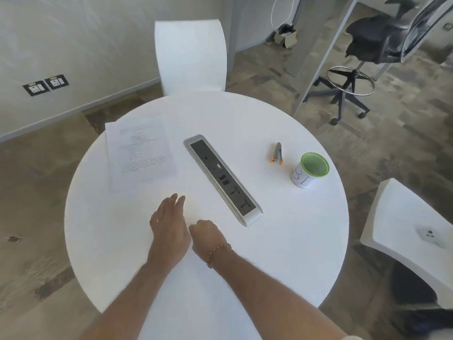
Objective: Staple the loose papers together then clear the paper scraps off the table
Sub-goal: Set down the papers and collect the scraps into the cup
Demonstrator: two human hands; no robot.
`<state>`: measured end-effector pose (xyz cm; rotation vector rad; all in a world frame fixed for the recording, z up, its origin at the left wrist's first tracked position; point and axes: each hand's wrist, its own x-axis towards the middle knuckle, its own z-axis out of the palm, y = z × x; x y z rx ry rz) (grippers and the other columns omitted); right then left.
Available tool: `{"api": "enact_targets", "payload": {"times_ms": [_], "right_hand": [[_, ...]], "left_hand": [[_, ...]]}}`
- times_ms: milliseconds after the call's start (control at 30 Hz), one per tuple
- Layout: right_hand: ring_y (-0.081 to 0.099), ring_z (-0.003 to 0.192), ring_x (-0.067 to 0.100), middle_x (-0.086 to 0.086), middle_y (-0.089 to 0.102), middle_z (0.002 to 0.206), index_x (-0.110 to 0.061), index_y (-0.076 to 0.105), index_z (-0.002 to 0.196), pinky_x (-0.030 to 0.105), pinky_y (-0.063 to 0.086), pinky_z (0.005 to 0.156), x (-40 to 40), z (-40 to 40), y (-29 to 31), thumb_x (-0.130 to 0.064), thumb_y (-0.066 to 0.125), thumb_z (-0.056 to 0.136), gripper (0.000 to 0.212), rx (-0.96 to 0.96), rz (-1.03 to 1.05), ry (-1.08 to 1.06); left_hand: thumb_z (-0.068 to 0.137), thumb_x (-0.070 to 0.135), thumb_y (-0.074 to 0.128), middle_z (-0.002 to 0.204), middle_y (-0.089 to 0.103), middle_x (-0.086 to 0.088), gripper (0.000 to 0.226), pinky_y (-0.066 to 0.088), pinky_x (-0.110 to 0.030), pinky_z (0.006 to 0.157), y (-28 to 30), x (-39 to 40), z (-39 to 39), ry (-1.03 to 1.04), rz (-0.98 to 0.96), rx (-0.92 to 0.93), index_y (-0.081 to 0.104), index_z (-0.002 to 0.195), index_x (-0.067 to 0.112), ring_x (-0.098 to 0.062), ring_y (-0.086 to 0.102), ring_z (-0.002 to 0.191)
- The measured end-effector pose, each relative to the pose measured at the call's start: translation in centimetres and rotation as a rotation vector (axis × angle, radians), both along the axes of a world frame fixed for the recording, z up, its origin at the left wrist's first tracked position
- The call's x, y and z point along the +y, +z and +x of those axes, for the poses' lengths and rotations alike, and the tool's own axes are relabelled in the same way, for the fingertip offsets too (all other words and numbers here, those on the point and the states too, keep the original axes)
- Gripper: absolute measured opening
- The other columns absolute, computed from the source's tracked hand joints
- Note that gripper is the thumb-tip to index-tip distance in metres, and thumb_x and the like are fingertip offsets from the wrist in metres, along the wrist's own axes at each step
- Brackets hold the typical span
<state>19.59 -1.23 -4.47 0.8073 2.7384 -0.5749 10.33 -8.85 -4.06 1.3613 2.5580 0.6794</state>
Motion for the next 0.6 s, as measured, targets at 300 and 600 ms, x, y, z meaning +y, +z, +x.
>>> {"api": "enact_targets", "payload": {"times_ms": [300, 600], "right_hand": [[0.059, 0.083, 0.029, 0.010, 0.068, 0.083, -0.004, 0.068, 0.086, 0.033, 0.048, 0.068, 1.4, 1.2, 0.3, 0.000, 0.049, 0.079, 0.020, 0.114, -0.220, -0.293], [0.066, 0.056, 0.011, 0.007, 0.073, 0.079, -0.011, 0.073, 0.078, 0.019, 0.054, 0.055, 7.7, 6.4, 5.9, -0.002, 0.061, 0.075, 0.015, 0.468, -0.598, -0.718]], "left_hand": [[0.075, -0.013, 0.058, 0.142, 0.054, -0.018, 0.065, 0.050, -0.058, 0.095, 1.9, 2.4, -0.1, -0.063, 0.006, 0.057, 0.048, 0.136, 0.006, -0.039, 0.052, 0.131], [0.079, -0.010, 0.054, 0.141, 0.054, -0.016, 0.056, 0.050, -0.059, 0.092, 5.5, 9.7, 3.5, -0.094, 0.082, 0.084, 0.052, 0.134, 0.005, -0.038, 0.051, 0.130]]}}
